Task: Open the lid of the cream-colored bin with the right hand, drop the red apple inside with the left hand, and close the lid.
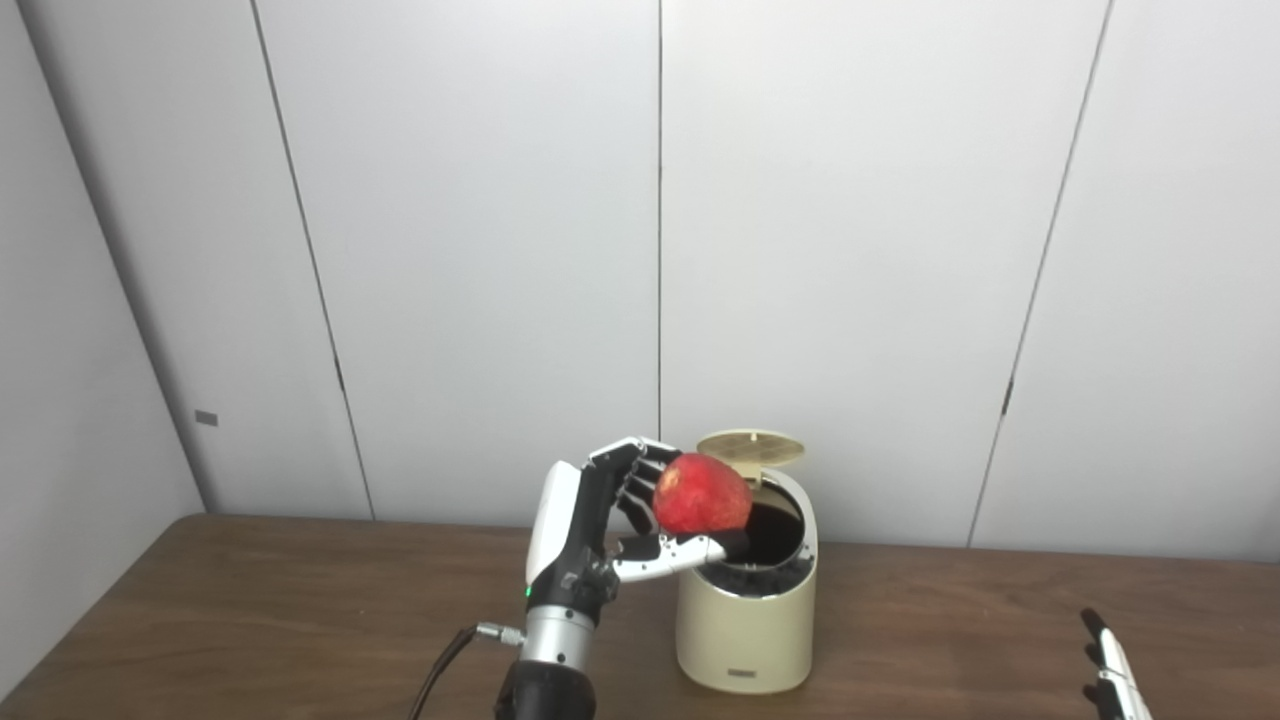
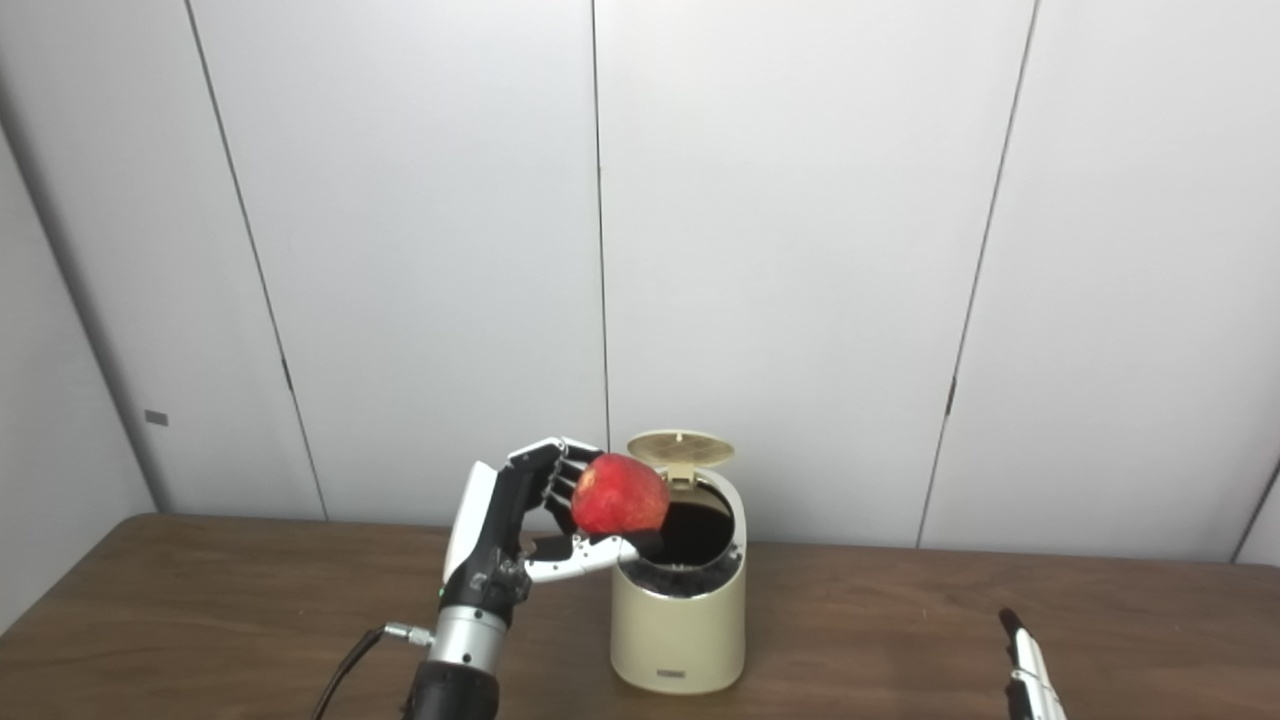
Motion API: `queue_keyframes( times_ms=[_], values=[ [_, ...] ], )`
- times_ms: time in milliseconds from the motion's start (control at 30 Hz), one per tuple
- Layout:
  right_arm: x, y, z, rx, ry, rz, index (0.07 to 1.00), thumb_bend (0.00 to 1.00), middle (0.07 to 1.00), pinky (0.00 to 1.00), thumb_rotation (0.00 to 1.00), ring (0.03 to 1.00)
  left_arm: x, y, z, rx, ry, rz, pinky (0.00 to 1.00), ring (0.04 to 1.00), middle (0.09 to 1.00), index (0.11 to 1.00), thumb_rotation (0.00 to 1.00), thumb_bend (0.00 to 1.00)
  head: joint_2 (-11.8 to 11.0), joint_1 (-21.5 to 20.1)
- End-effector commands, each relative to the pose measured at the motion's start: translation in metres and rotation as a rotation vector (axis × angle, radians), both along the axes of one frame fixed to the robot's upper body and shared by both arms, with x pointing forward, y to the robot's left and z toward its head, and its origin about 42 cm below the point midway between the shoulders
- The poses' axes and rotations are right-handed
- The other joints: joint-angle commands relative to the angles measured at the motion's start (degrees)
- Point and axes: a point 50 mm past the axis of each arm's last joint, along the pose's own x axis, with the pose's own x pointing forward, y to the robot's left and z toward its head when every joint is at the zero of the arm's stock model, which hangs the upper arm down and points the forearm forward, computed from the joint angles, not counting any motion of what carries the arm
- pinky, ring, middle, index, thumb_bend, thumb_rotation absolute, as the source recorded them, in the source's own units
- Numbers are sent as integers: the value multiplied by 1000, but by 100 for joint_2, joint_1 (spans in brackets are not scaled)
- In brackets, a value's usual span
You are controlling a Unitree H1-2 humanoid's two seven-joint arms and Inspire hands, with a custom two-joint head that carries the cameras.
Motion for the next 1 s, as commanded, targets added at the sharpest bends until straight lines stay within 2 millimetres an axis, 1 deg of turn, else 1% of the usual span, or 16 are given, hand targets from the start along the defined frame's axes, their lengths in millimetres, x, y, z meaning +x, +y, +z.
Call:
queue_keyframes(
  times_ms=[0, 233, 433, 633, 767, 967],
  values=[
    [-6, 7, -34, -2, 87, 4, 1000, 874, 980, 812, 905, 930, 11, -11, 29, -12, -102, -17, 317, 423, 477, 503, 0, 503, 1, -16],
    [-4, 12, -32, 8, 82, 2, 1000, 897, 980, 806, 912, 929, 35, -18, 19, 26, -58, 13, 328, 432, 474, 501, 0, 504, 5, -107],
    [-5, 15, -30, 12, 59, 10, 1000, 906, 974, 815, 916, 925, 46, -25, 14, 70, -55, 66, 334, 433, 470, 501, 0, 504, 39, -164],
    [-6, 20, -29, 15, 53, 7, 1000, 910, 978, 869, 925, 946, 51, -28, 8, 109, -43, 81, 343, 435, 471, 497, 0, 504, 74, -225],
    [-6, 22, -28, 19, 54, 9, 1000, 896, 979, 867, 916, 947, 51, -31, 3, 130, -42, 78, 328, 424, 471, 501, 0, 504, 91, -241],
    [-7, 25, -27, 30, 59, 8, 1000, 884, 975, 847, 889, 940, 49, -32, 0, 146, -38, 60, 335, 431, 468, 499, 0, 504, 95, -284]
  ],
)
